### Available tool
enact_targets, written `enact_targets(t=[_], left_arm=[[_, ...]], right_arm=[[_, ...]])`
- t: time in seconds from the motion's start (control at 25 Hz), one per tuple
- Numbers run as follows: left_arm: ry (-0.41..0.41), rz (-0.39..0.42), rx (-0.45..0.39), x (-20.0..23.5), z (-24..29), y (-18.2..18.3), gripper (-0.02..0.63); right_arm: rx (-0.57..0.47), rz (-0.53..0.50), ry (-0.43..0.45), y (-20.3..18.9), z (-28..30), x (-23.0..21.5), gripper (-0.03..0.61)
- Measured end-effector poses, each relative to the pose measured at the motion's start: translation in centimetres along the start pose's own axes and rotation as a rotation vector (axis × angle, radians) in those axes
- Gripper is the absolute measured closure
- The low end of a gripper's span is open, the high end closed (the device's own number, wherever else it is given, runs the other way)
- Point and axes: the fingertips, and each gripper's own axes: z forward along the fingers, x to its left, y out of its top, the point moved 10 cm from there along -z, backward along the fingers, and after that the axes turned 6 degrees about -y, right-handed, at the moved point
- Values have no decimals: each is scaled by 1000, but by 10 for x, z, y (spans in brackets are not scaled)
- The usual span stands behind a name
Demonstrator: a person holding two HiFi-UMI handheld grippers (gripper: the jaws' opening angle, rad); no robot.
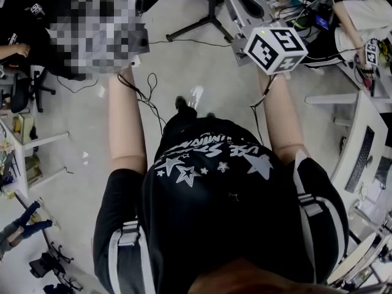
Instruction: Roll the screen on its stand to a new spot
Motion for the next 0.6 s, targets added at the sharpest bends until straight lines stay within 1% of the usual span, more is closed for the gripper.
enact_targets(t=[0.08,0.16,0.32,0.44,0.48,0.56,0.6], left_arm=[[7,-5,3,-6,-12,1,258],[-2,-15,9,-12,-18,5,258],[-44,-42,10,-23,-28,5,260],[-101,-76,24,-30,-31,0,266],[-121,-85,32,-33,-31,0,285],[-150,-96,43,-38,-33,0,363],[-162,-104,46,-40,-35,1,385]], right_arm=[[12,7,13,-4,-3,0,571],[17,11,25,-4,-4,0,571],[3,15,41,-3,-11,2,571],[-2,11,28,-4,-19,3,571],[-4,10,19,-4,-22,4,571],[-6,7,2,-2,-27,6,571],[-4,5,-7,-1,-29,7,571]])
